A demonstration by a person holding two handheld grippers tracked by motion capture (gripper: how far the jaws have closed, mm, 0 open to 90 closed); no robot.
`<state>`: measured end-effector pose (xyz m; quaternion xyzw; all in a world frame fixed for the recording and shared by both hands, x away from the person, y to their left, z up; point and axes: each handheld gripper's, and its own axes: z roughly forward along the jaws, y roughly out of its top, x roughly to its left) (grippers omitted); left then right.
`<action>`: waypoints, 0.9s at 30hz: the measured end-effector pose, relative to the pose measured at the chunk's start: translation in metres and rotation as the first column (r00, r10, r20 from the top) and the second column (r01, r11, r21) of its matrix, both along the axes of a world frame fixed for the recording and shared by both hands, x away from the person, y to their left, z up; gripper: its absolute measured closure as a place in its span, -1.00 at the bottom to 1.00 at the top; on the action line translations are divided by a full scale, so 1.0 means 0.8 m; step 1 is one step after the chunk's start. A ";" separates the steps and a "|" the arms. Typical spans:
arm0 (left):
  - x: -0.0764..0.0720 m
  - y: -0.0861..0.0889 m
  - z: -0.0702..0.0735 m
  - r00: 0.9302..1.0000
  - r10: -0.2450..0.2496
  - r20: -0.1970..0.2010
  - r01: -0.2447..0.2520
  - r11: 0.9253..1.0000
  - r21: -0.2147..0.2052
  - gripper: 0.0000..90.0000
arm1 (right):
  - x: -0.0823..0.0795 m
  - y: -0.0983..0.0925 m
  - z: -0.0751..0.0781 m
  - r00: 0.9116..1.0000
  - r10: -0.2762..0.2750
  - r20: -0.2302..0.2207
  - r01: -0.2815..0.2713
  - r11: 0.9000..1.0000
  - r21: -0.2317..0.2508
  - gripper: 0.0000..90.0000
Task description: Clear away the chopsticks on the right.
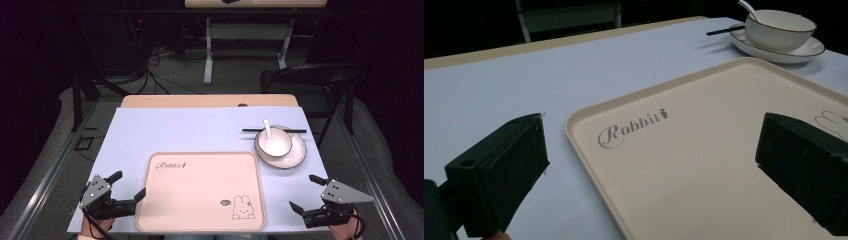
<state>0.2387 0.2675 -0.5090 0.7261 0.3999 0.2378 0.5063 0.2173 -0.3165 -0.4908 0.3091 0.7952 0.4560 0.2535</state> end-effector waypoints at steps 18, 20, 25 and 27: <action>0.004 -0.005 0.000 1.000 -0.011 -0.003 0.011 1.000 0.014 -1.00 | 0.008 -0.007 -0.003 0.999 0.016 -0.048 -0.017 1.000 -0.011 -1.00; 0.004 -0.004 0.000 1.000 -0.013 0.000 0.013 1.000 0.014 -1.00 | 0.011 -0.009 -0.004 0.998 0.010 -0.068 -0.011 1.000 -0.016 -1.00; 0.006 -0.005 -0.001 1.000 -0.019 -0.003 0.019 1.000 0.008 -1.00 | 0.026 -0.006 -0.008 0.991 0.022 -0.135 -0.030 0.998 -0.058 -1.00; 0.005 -0.004 0.000 1.000 -0.025 0.000 0.025 1.000 0.012 -1.00 | 0.029 -0.005 -0.008 0.989 0.031 -0.146 -0.042 0.997 -0.072 -1.00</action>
